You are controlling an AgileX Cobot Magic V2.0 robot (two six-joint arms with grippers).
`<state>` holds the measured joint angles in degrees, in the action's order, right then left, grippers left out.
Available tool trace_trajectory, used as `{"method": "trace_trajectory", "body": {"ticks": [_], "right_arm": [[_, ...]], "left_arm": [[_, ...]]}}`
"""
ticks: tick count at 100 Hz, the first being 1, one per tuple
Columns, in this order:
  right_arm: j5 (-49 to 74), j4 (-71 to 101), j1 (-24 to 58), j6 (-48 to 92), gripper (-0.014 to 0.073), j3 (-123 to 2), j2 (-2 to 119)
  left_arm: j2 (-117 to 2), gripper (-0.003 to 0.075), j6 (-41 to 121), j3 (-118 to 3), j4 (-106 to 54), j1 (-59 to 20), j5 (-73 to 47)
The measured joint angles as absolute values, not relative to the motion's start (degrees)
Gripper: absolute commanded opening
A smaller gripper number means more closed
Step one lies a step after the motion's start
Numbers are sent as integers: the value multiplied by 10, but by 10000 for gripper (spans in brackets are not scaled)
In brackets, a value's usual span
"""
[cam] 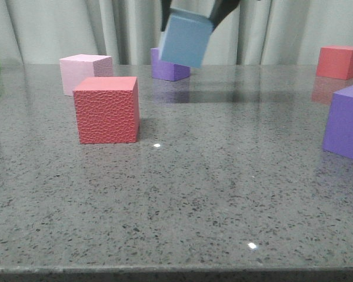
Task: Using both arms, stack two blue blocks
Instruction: 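Carry the light blue cube toward the center and set it down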
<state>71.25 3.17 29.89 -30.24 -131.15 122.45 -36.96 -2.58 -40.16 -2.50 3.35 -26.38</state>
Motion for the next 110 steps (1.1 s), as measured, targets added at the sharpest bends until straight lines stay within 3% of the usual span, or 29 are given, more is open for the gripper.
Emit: {"method": "trace_trajectory", "body": {"ticks": [23, 91, 98, 110], "right_arm": [[716, 32, 308, -337, 305, -1353, 1282], [717, 32, 308, -353, 313, -1354, 1297], [717, 32, 308, -353, 355, -1354, 1300], [717, 32, 308, -354, 545, -1354, 1303]], "left_arm": [[-370, 610, -26, -402, -25, 33, -264], [-370, 610, -26, -402, -25, 33, -265], [-370, 610, -26, -402, -25, 33, -265], [-370, 610, -26, -402, -25, 33, -266]]}}
